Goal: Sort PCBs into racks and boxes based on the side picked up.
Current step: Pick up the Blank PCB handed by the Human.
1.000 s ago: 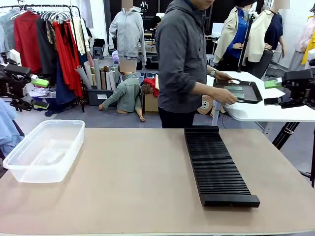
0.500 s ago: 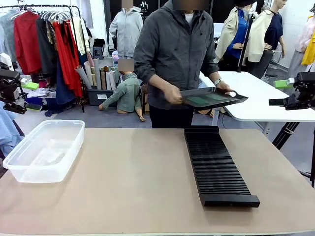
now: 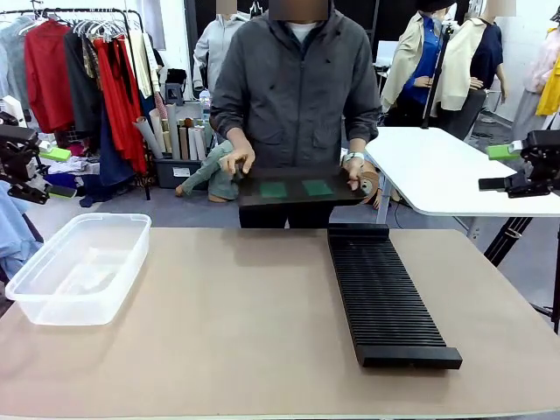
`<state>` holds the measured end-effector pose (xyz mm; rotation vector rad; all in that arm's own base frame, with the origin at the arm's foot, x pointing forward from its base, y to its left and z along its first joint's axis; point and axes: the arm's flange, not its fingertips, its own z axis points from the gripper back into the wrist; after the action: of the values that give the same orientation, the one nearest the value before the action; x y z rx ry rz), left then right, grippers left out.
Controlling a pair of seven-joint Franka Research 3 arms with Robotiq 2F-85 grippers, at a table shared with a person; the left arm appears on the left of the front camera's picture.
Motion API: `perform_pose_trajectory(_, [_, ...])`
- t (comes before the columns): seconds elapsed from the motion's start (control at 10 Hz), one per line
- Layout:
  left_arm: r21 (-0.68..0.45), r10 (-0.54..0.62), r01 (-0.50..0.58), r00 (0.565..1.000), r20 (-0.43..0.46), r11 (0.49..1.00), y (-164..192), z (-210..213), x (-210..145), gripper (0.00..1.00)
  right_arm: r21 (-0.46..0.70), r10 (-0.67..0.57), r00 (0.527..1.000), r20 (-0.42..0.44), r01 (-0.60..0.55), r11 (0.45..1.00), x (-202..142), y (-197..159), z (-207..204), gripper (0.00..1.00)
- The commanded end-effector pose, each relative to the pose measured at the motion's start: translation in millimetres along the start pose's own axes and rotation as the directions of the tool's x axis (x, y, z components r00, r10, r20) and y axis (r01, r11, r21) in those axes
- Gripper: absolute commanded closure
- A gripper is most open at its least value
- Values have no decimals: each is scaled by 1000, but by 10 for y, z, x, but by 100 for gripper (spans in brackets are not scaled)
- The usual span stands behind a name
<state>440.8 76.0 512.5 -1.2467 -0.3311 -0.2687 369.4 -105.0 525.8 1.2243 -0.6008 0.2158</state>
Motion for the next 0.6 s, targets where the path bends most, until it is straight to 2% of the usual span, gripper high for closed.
perform_pose_trajectory(0.0, [-1, 1, -1, 1000, 2, 1000, -37, 21, -1, 0, 11, 11, 1000, 8, -11, 1000, 4, 35, -5, 0])
perform_pose_trajectory(0.5, [-1, 1, -1, 1000, 2, 1000, -37, 21, -1, 0, -1, 0, 1000, -1, 0, 1000, 0, 1, -5, 0])
